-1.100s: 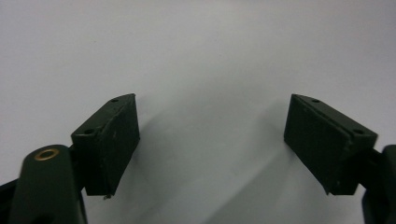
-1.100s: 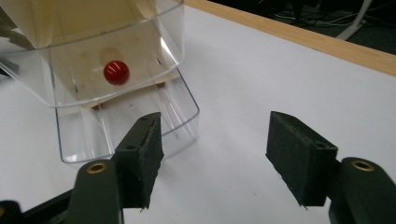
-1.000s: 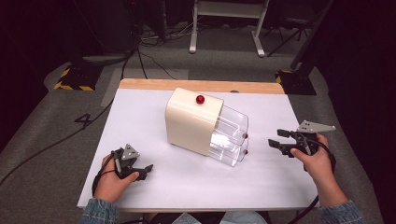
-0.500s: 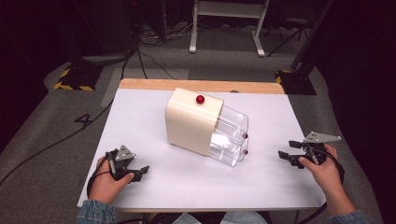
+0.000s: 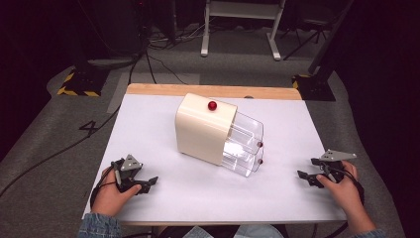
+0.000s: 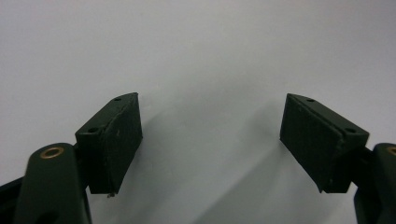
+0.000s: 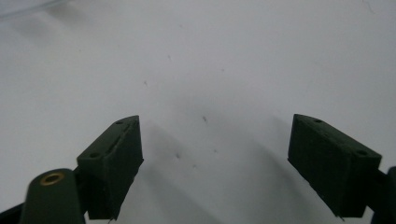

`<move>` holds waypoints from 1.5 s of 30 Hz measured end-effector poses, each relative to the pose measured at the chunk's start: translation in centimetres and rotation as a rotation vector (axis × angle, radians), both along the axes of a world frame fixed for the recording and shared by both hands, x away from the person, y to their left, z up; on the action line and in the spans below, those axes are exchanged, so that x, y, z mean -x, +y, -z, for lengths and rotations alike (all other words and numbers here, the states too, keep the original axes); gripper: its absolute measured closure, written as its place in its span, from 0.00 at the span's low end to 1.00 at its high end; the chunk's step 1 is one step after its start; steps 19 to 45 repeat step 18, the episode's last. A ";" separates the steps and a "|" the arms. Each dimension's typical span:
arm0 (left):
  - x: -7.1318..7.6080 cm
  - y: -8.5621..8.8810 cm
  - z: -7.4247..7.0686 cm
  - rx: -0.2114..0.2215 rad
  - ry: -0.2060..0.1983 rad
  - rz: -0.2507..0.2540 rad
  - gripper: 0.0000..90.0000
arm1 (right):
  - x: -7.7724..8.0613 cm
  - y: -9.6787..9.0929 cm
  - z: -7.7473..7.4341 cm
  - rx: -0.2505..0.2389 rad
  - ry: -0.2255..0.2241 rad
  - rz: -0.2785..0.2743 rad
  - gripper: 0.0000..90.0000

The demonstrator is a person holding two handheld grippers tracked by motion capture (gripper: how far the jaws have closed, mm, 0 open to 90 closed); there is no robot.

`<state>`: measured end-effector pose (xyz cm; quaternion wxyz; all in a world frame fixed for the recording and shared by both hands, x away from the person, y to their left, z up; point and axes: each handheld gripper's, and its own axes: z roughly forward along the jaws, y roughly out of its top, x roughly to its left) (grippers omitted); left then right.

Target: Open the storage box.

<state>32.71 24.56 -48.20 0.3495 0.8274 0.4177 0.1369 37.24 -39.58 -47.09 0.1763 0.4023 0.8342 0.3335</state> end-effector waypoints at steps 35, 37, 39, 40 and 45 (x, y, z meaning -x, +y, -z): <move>0.0 -0.4 0.0 -0.046 -0.010 0.020 0.20 | 0.3 -0.3 1.0 -0.015 -0.024 0.035 0.11; 0.0 -0.4 0.0 -0.046 -0.010 0.020 0.20 | 0.3 -0.3 1.0 -0.015 -0.024 0.035 0.11; 0.0 -0.4 0.0 -0.046 -0.010 0.020 0.20 | 0.3 -0.3 1.0 -0.015 -0.024 0.035 0.11; 0.0 -0.4 0.0 -0.046 -0.010 0.020 0.20 | 0.3 -0.3 1.0 -0.015 -0.024 0.035 0.11; 0.0 -0.4 0.0 -0.046 -0.010 0.020 0.20 | 0.3 -0.3 1.0 -0.015 -0.024 0.035 0.11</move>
